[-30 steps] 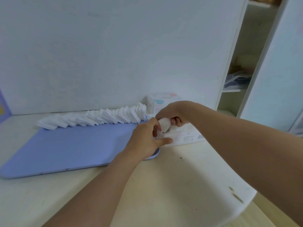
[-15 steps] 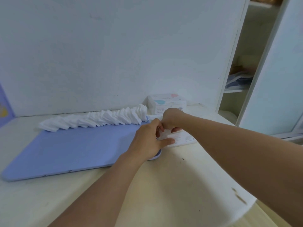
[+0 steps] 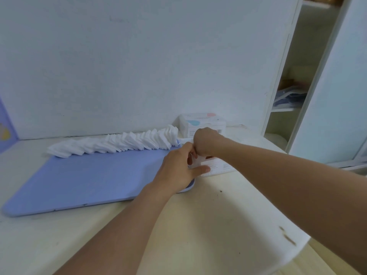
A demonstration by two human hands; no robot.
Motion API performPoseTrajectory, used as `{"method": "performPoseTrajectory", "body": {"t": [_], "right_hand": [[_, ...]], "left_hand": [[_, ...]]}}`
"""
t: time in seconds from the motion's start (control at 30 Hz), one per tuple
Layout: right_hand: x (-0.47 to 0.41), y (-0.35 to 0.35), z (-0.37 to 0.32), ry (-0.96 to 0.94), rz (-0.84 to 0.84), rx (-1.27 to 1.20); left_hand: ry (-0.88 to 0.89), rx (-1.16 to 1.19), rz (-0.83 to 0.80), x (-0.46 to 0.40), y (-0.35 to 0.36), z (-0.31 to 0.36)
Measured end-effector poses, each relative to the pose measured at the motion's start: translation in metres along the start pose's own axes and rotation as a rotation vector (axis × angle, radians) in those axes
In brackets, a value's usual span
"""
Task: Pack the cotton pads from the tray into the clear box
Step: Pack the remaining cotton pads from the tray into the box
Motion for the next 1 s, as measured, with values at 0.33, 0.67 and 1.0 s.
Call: {"method": "performPoseTrajectory", "body": {"t": [0.33, 0.67, 1.0], "right_hand": [[0.032, -0.066, 0.031, -0.012, 0.131, -0.771], [0.031, -0.011, 0.018, 0.028, -0.255, -0.706], [-0.009, -0.048, -0.024, -0.152, 0.113, -0.766]], "left_hand": [[0.032, -0.035, 0.003, 0.001, -0.002, 0.001], [-0.016, 0.034, -0.063, 0.001, -0.003, 0.0], [-0.452, 0.323, 0.283, -0.007, -0.079, -0.071]]}}
Point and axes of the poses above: each hand's wrist, its own x-axis away from the middle knuckle, its own y-axis out of the palm, z = x × y, the point moved 5 cm from there along -x, towards the middle knuckle, and after that the axes turned 12 degrees about -x, right-handed, at the moved point
